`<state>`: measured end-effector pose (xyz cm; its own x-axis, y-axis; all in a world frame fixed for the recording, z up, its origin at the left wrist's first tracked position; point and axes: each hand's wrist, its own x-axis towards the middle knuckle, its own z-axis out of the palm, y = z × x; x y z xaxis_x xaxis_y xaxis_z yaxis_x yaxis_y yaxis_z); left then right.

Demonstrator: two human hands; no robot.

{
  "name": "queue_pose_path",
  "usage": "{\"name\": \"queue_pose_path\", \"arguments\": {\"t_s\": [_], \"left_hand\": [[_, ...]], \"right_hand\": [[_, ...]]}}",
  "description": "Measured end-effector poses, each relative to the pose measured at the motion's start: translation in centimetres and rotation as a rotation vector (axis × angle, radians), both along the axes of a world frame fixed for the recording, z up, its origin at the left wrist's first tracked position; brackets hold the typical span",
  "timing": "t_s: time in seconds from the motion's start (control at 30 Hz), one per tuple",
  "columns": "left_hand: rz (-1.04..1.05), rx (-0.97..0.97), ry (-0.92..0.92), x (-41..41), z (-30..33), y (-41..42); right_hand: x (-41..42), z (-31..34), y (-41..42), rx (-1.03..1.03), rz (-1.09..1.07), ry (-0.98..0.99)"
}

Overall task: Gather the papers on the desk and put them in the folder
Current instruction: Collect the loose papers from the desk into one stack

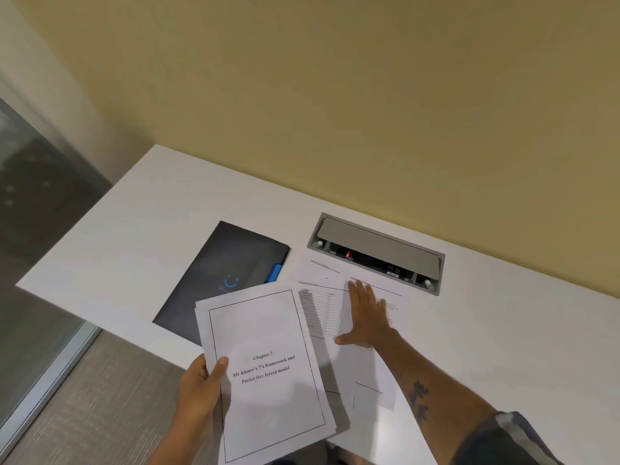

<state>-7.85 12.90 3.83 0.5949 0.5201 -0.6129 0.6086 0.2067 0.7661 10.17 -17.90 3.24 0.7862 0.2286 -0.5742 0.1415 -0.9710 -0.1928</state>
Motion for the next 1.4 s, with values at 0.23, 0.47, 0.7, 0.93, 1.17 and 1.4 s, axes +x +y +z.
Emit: {"name": "queue_pose_path", "arguments": {"t_s": [0.23,0.47,0.7,0.93,1.17,1.4], "left_hand": [[0.018,-0.021,-0.007,0.6,0.1,0.8],[0.014,-0.015,-0.003,1.1,0.2,0.9],[0.003,-0.009,-0.017,1.0,0.3,0.9],[0.005,-0.008,-0.01,0.6,-0.5,1.2],[0.017,-0.017,-0.015,0.9,-0.8,1.3],[0.003,-0.003,-0.004,0.9,-0.9,1.0]], "right_hand": [[-0.8,-0.9,0.7,0.012,-0.033,0.006],[-1.2,-1.0,0.9,0.06,-0.073,-0.008],[-0.5,-1.3,0.4,-0.011,-0.068,-0.007],[-0.7,-1.4,0.9,-0.016,-0.029,-0.021],[0.5,-0.7,-1.7,0.05,-0.29,-0.122],[0.9,-0.9,-7.3,-0.103,-0.34,-0.02]]}}
